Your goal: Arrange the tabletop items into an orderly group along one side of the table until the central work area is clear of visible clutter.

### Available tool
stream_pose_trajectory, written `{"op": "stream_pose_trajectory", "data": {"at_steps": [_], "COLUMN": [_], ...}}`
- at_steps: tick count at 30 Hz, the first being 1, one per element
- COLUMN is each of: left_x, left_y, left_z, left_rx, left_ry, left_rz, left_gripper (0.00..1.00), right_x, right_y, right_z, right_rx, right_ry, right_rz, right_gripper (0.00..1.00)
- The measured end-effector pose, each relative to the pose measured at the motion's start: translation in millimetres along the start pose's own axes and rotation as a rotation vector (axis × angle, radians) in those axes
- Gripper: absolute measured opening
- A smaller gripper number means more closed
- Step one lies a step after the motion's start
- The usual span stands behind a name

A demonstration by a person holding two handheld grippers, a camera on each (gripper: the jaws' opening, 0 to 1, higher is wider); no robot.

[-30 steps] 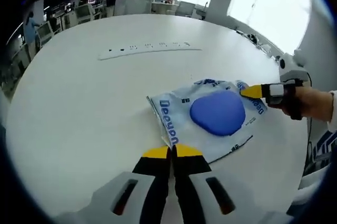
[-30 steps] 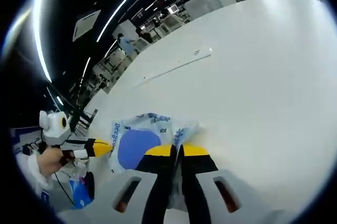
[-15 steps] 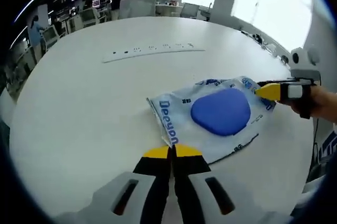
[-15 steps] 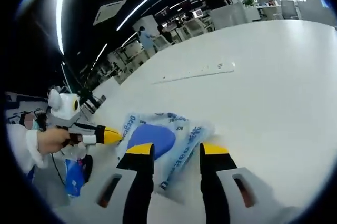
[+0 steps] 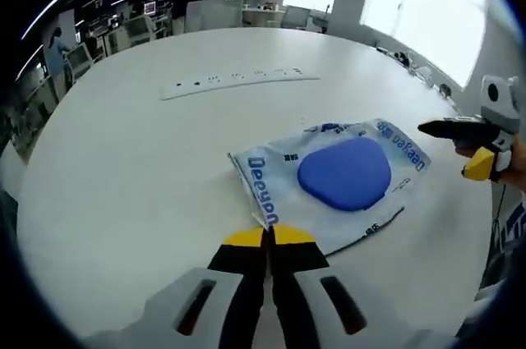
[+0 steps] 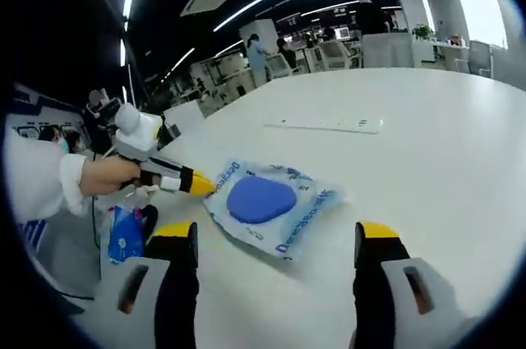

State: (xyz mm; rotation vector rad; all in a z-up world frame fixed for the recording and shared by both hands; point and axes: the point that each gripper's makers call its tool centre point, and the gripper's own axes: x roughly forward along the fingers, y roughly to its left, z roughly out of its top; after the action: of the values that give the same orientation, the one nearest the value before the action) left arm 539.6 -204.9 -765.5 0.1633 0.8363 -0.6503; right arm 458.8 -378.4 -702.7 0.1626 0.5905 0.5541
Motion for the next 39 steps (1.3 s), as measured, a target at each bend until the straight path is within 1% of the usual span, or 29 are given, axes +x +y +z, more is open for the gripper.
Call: {"op": "stream_pose_trajectory", "data": {"at_steps": [2, 3, 7, 11, 14, 17, 21, 23, 26, 28, 30, 33, 36, 37, 38, 39], "left_x": [0, 0, -1, 0, 1, 1, 1, 1, 1, 0, 0, 0, 0, 0, 0, -1], "left_y": [-0.5, -0.7, -0.5, 0.3, 0.7, 1.2, 0.9, 0.4, 0.7, 0.0, 0.2, 0.7, 2.9, 3.2, 2.7, 2.9], "left_z": [-0.1, -0.1, 0.0, 0.4, 0.5, 0.6, 0.6, 0.6, 0.6, 0.6, 0.6, 0.7, 1.2, 1.4, 1.7, 1.4], "left_rx": [0.008, 0.011, 0.011, 0.028, 0.033, 0.034, 0.044, 0.051, 0.054, 0.071, 0.07, 0.051, 0.022, 0.002, -0.06, -0.088], "left_ry": [0.0, 0.001, -0.001, 0.001, 0.002, 0.001, 0.001, 0.002, 0.001, 0.002, 0.004, 0.004, 0.002, -0.004, -0.014, -0.013], "left_rz": [0.005, 0.006, 0.005, 0.009, 0.012, 0.014, 0.018, 0.021, 0.025, 0.029, 0.032, 0.032, 0.015, 0.008, -0.005, -0.01], "left_gripper": [0.0, 0.0, 0.0, 0.0, 0.0, 0.0, 0.0, 0.0, 0.0, 0.0, 0.0, 0.0, 0.0, 0.0, 0.0, 0.0], "right_x": [-10, -14, -31, -46, -57, -72, -89, -97, -109, -114, -121, -131, -139, -142, -145, -147], "right_y": [2, 3, 8, 14, 14, 14, 14, 14, 14, 15, 16, 17, 21, 24, 25, 26], "right_z": [-4.6, -5.9, -7.7, -15.7, -18.3, -18.1, -26.2, -32.4, -36.8, -37.8, -37.4, -35.6, -35.8, -35.7, -35.6, -35.7], "right_rx": [-0.044, -0.045, -0.028, 0.001, 0.006, 0.04, 0.036, 0.057, 0.084, 0.096, 0.111, 0.131, 0.162, 0.173, 0.175, 0.178], "right_ry": [0.019, 0.023, 0.001, 0.001, -0.001, -0.026, -0.023, -0.02, -0.033, -0.042, -0.054, -0.084, -0.102, -0.111, -0.118, -0.123], "right_rz": [-0.014, -0.02, -0.027, -0.027, -0.038, -0.051, -0.067, -0.073, -0.088, -0.099, -0.108, -0.123, -0.13, -0.129, -0.13, -0.131], "right_gripper": [0.79, 0.79, 0.81, 0.83, 0.83, 0.84, 0.84, 0.84, 0.84, 0.84, 0.84, 0.84, 0.84, 0.84, 0.84, 0.84]}}
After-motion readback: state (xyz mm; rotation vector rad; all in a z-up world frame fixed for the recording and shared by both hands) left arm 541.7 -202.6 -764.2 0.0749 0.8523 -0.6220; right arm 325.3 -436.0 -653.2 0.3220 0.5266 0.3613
